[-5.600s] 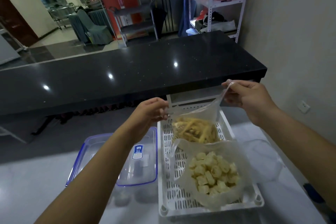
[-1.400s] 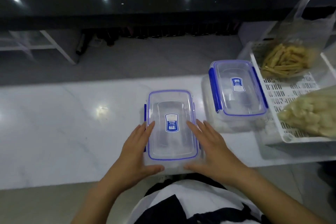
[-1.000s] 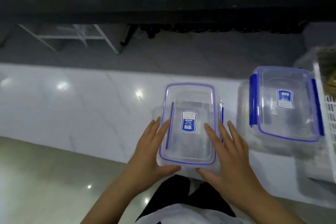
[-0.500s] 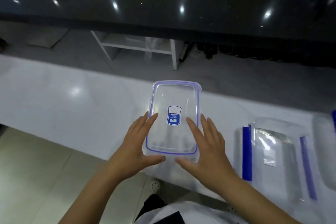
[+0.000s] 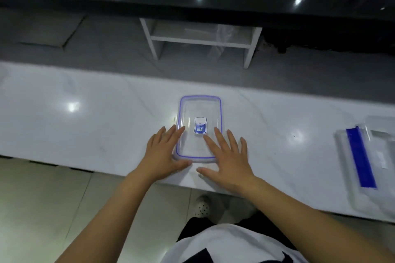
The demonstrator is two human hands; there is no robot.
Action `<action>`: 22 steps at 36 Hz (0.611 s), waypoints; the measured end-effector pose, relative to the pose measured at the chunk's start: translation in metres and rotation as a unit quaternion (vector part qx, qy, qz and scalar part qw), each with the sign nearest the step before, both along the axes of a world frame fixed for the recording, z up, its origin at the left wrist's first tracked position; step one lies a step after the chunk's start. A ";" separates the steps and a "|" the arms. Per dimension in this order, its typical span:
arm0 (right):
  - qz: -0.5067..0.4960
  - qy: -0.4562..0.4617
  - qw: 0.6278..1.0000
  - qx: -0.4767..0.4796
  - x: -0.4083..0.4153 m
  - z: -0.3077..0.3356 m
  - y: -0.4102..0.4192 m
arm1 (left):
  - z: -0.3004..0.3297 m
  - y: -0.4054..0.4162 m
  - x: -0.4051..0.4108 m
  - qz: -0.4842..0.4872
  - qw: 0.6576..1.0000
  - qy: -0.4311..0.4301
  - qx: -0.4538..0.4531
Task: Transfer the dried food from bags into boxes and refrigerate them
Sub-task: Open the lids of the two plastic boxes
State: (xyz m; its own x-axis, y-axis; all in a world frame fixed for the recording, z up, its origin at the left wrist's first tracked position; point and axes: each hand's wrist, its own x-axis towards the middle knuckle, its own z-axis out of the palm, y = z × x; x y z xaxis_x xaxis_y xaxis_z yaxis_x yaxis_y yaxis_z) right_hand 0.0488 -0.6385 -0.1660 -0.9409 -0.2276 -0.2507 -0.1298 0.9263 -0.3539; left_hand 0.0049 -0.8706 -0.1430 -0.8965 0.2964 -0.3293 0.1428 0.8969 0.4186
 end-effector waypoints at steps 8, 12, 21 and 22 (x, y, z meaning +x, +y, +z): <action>-0.004 -0.017 1.000 0.000 0.006 0.014 0.008 | -0.004 0.002 0.001 -0.017 1.000 0.010 0.008; -0.055 -0.057 0.997 -0.023 0.024 0.051 0.030 | 0.012 0.020 0.004 -0.004 0.998 0.039 0.056; -0.348 0.050 0.926 -0.140 0.129 0.135 0.157 | 0.042 0.166 0.038 -0.133 0.972 0.015 0.193; -0.382 0.057 0.913 -0.130 0.138 0.139 0.175 | 0.043 0.186 0.045 -0.163 0.966 0.013 0.198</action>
